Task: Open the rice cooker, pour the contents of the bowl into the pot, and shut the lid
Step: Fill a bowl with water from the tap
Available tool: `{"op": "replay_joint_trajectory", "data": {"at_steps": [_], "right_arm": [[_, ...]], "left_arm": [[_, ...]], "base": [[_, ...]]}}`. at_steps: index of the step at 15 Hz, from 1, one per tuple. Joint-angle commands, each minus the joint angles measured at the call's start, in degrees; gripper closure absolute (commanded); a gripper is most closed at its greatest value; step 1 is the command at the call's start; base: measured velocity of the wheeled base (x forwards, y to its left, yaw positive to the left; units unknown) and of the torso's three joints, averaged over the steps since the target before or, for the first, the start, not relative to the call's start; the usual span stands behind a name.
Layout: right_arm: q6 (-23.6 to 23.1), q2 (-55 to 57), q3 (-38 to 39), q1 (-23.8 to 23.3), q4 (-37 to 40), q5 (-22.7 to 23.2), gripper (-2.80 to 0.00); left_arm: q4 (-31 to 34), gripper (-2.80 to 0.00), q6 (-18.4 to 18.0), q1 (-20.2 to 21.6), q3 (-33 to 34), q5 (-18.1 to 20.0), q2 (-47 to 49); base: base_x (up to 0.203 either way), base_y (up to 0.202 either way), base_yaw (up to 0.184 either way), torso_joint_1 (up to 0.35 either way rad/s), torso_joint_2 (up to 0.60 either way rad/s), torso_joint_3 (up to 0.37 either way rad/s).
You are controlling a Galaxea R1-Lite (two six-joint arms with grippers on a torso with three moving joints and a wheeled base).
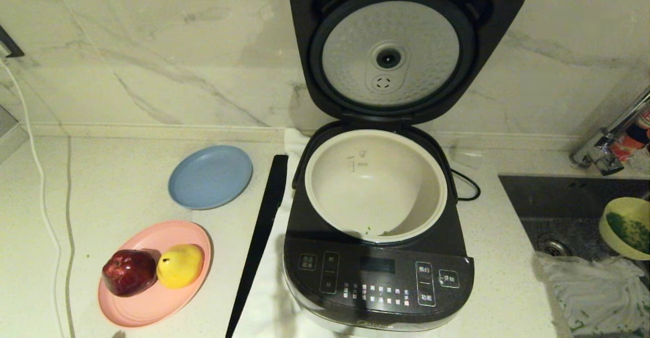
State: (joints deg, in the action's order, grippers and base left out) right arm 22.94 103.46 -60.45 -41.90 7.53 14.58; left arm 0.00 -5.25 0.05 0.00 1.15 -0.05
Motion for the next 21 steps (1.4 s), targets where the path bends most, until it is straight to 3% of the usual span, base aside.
{"op": "replay_joint_trajectory", "data": {"at_steps": [1, 4, 9, 21], "right_arm": [[0.2, 7.1, -5.6, -5.7, 1.2, 1.9, 0.00], [1.4, 12.0, -11.7, -10.1, 1.7, 3.3, 0.00], [3.8, 17.7, -20.3, -13.2, 2.8, 3.7, 0.00], [8.6, 29.2, -40.8, -14.3, 15.1, 5.9, 0.00]], "left_arm": [[0.0, 0.00, 0.0, 0.0, 0.5, 0.0, 0.0], [0.0, 0.00, 0.0, 0.0, 0.5, 0.0, 0.0], [0.0, 0.00, 0.0, 0.0, 0.5, 0.0, 0.0], [0.0, 0.00, 0.0, 0.0, 0.4, 0.0, 0.0]], "base": [[0.000, 0.000, 0.000, 0.000, 0.00, 0.000], [0.000, 0.000, 0.000, 0.000, 0.00, 0.000], [0.000, 0.000, 0.000, 0.000, 0.00, 0.000], [0.000, 0.000, 0.000, 0.000, 0.00, 0.000]]}}
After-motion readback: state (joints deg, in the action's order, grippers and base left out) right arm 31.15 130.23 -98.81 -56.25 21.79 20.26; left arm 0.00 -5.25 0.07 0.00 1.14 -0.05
